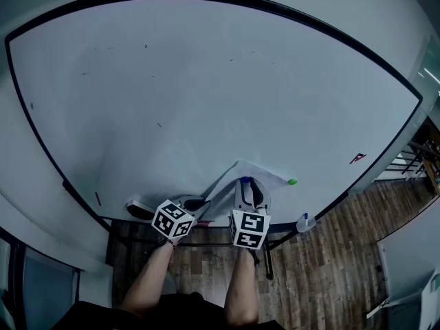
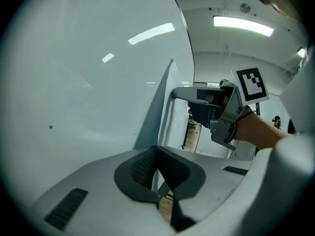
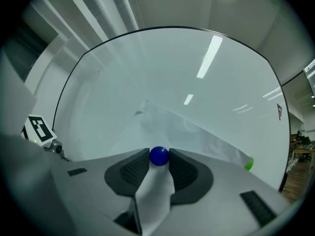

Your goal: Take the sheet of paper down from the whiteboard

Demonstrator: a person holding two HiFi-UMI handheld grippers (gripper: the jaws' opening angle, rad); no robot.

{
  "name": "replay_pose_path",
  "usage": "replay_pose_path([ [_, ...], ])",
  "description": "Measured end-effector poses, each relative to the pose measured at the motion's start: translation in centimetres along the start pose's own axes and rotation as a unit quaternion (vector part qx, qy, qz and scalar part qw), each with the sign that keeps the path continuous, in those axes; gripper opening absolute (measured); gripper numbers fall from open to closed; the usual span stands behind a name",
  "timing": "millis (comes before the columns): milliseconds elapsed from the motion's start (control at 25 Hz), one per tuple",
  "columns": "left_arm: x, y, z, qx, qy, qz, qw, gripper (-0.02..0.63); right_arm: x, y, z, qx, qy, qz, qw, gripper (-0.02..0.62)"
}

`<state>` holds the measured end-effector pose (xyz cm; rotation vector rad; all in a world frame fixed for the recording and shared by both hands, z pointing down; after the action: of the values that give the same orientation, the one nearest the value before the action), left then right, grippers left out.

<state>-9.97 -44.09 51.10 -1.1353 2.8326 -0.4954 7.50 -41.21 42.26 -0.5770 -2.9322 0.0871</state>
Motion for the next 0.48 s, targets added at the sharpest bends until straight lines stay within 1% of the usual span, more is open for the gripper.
replay_pose_path([
  [240,0.7,0.7,0.6,-0.013,0.016,0.008,0.9998,0.021,-0.1,-0.1,0.2,-0.013,-0.004,-0.001,1.000,0.133],
  [400,1.2,1.5,0.8,-0.021,0.020,0.014,0.9995,0.021,0.0,0.0,-0.2,-0.004,-0.011,-0.004,1.000,0.133],
  [480,1.3,1.9,1.1,-0.027,0.023,0.015,0.9993,0.021,-0.1,0.0,-0.3,-0.009,-0.015,-0.001,1.000,0.133],
])
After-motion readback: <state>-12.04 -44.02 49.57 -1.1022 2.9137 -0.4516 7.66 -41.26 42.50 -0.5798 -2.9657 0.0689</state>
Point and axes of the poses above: the fingertips, and each gripper's own axes: y backward along the fingers, x to its left, z out of its top, the point moved 9 cm from there along y, backward along the fingers, and after that the axes turned 15 degrees about z, right-handed, at the moved point
